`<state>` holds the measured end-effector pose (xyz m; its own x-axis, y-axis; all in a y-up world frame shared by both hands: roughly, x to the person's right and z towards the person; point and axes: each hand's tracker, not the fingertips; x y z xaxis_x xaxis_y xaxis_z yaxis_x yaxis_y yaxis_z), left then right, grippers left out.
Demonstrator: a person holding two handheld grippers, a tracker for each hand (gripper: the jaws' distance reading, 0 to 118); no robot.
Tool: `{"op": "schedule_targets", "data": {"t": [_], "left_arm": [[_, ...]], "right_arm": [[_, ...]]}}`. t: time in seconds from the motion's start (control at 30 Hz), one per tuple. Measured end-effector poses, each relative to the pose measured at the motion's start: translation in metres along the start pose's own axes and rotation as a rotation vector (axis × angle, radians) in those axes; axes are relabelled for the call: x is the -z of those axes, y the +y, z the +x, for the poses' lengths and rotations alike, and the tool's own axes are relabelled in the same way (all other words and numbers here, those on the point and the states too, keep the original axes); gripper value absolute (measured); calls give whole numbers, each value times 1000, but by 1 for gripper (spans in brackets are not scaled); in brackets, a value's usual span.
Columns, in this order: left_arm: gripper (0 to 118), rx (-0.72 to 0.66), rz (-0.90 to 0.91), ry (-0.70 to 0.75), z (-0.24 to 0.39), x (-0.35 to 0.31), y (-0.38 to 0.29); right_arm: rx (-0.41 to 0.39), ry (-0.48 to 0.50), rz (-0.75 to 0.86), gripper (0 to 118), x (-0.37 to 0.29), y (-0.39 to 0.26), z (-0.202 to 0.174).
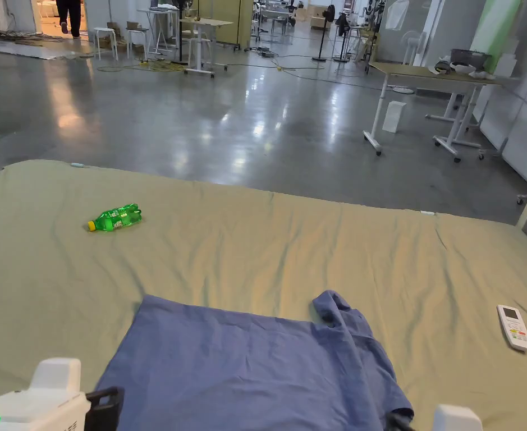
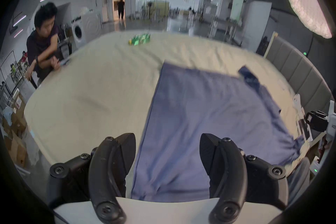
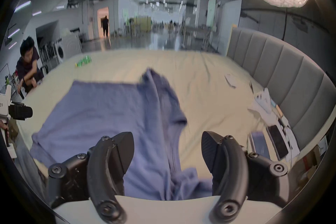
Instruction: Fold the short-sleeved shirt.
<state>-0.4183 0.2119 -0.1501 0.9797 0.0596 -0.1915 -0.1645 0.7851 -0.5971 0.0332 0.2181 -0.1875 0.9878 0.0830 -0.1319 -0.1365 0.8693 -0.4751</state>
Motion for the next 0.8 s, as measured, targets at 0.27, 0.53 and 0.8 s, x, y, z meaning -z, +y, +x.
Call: {"op": "schedule_targets", "data": {"t": [0.27, 0.53, 0.8], "left_arm": [[62, 100, 347, 40, 50, -34, 44], [4, 125, 460, 56, 66, -47, 48], [0, 74, 367, 37, 53, -28, 41]], "right_arm": [[43, -42, 310, 77, -16, 50, -26], [48, -31, 445, 2, -26, 60, -43], [-13, -34, 440, 0, -8, 68, -50]]}}
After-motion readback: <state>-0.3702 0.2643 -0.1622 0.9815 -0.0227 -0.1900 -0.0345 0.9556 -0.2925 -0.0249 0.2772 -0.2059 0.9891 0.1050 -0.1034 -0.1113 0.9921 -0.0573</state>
